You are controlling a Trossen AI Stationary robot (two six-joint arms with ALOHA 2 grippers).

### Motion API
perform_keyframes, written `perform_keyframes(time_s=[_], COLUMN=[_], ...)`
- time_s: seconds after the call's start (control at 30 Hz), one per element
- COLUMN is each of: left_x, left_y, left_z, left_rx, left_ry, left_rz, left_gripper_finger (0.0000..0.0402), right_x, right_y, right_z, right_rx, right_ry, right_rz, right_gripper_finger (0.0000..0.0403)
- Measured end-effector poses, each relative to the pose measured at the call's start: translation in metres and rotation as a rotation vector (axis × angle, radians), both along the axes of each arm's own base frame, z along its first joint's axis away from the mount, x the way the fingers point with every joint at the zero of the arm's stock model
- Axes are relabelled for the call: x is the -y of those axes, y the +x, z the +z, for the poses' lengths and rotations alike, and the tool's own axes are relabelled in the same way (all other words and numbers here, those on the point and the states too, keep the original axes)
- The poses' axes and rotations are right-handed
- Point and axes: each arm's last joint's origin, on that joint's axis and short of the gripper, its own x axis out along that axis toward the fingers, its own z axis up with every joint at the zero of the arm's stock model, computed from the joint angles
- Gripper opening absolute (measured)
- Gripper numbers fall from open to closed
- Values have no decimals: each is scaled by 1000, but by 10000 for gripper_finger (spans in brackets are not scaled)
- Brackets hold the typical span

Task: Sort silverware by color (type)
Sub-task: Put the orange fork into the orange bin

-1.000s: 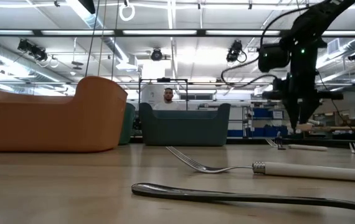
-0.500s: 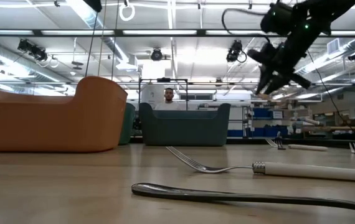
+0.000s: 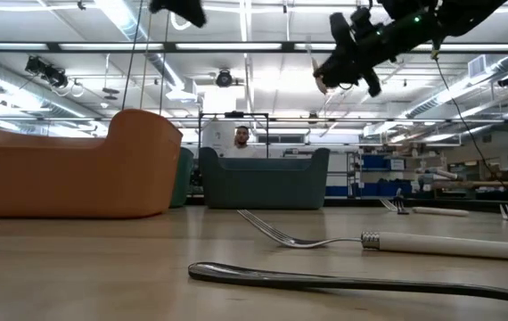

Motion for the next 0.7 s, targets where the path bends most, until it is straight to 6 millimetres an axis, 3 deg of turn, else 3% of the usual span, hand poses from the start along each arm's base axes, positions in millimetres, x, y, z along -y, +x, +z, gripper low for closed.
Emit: perform_keyframes(time_s=[0.23, 0.37, 0.7], left_x=[-19, -28, -43], left_y=[60, 86, 125], left_z=[-11, -26, -61], left_rx=[197, 233, 227], left_ry=[34, 30, 9], left_rz=[-109, -133, -121], left_gripper_finger=[80, 80, 80], right_x=[-1, -7, -20], right_y=[18, 25, 34], right_z=[4, 0, -6], right_rx=[101, 68, 19], right_ry=[-117, -153, -180], right_rz=[19, 56, 84], right_gripper_finger=[78, 78, 79])
